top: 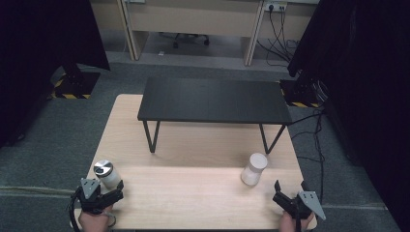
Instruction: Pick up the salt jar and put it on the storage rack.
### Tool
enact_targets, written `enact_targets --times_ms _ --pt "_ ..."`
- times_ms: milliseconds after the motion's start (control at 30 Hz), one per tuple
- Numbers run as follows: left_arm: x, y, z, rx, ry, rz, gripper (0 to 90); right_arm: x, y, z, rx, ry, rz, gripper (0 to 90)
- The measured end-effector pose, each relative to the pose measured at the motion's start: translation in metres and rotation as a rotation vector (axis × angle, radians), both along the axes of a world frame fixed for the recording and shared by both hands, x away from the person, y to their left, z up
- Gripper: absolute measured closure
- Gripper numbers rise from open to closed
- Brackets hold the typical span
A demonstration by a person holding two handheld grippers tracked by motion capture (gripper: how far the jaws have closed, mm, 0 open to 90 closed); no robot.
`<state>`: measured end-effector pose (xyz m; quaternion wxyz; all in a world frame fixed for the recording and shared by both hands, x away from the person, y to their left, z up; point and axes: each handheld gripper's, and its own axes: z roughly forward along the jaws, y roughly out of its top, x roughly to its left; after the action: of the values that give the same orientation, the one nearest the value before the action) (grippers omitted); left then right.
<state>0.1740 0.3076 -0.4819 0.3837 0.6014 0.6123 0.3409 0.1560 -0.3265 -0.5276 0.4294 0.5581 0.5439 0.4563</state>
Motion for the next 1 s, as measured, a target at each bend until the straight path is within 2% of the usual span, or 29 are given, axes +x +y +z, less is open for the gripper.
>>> enact_targets --times_ms 200,433,567,700,900,1000 --pt "0.003 -0.009 0.004 0.040 0.008 0.014 0.0 -0.001 0.000 -0.001 0.002 -0.004 0.001 0.8" --pt "0.006 -0.003 0.010 0.017 -0.008 0.020 0.0 -0.001 0.001 -0.001 -0.003 -0.007 -0.003 0.8" --pt "0.010 0.006 0.014 -0.028 -0.013 0.007 0.0 -0.001 0.001 -0.001 -0.004 -0.008 -0.002 0.7" --pt "0.016 0.009 0.019 -0.037 -0.005 -0.003 0.0 -0.001 0.001 -0.001 -0.005 -0.008 -0.002 0.8" --pt "0.025 0.009 0.027 -0.018 0.005 -0.029 0.3 -0.001 0.000 -0.001 -0.010 -0.007 0.003 0.8" --pt "0.029 0.002 0.029 0.021 0.017 -0.031 1.3 0.000 0.000 -0.001 -0.013 -0.007 0.005 0.8"
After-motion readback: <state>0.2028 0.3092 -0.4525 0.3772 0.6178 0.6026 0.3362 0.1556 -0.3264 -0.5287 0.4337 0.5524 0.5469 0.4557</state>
